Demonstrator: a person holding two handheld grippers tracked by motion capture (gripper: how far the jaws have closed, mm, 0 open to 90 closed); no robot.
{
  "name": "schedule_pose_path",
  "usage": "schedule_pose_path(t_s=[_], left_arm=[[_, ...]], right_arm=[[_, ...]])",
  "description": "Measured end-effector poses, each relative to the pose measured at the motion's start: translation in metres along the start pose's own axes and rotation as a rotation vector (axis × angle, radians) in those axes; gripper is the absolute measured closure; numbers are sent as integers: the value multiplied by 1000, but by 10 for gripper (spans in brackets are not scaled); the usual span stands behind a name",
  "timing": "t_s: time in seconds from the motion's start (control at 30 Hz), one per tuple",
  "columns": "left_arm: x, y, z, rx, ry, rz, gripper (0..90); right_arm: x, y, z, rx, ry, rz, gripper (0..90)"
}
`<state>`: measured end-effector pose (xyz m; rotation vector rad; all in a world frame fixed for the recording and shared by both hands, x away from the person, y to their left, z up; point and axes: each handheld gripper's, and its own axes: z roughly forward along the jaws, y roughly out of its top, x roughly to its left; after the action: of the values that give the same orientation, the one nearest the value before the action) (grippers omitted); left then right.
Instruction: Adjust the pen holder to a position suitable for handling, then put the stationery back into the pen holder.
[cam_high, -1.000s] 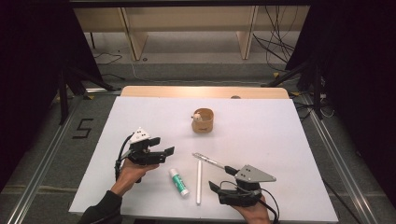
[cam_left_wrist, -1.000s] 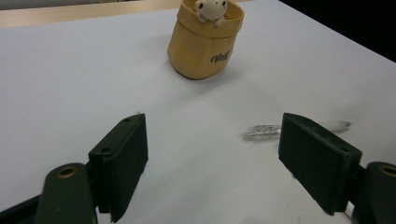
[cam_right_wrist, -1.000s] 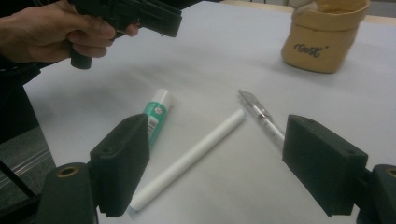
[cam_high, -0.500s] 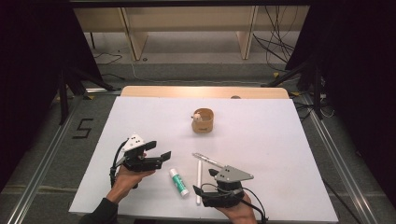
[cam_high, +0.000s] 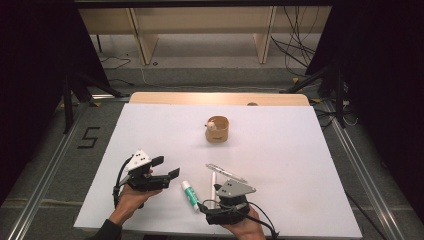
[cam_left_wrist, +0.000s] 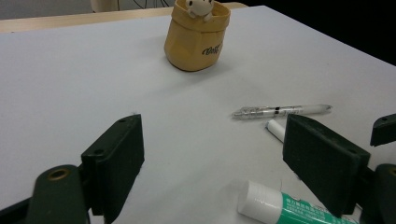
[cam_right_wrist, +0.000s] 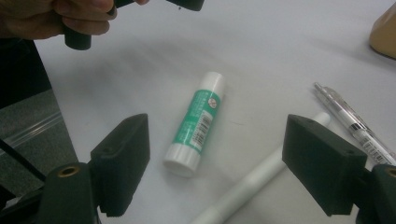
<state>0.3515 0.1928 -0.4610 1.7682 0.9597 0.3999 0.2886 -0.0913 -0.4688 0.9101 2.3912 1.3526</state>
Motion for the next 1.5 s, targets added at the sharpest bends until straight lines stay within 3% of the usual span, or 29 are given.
schedule_pose_path(t_s=[0.47,0.6,0.8,1.07,1.5], left_arm=[[0,-6,-7,-7,18,-18,185],[-1,-7,-7,-9,14,-44,183],[-2,-8,-7,-2,24,-38,180],[-4,-10,-7,0,21,-39,180],[-4,-11,-8,1,33,-29,179]], right_arm=[[8,8,17,50,-1,-16,268],[9,8,24,77,-20,-12,295],[12,9,30,104,-30,-8,324],[21,6,41,158,-36,-37,375],[26,2,49,196,-46,-56,456]])
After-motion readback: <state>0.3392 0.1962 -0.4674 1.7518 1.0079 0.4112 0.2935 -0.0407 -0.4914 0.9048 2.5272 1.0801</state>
